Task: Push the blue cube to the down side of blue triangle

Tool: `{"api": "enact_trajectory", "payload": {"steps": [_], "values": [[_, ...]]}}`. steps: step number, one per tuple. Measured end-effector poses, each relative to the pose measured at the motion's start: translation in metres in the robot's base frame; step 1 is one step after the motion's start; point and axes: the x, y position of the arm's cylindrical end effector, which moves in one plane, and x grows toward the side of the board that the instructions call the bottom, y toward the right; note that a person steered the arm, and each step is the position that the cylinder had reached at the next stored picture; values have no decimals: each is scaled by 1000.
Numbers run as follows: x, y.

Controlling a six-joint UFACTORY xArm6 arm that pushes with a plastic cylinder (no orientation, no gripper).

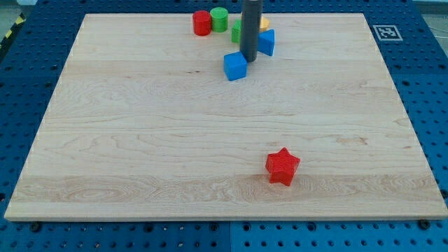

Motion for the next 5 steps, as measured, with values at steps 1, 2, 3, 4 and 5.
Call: {"api": "enact_trajectory", "payload": {"steps": [1,2,3,4,5], "values": [[-13,-24],[0,-41],[17,-25],[29,-1],[29,-12]]}}
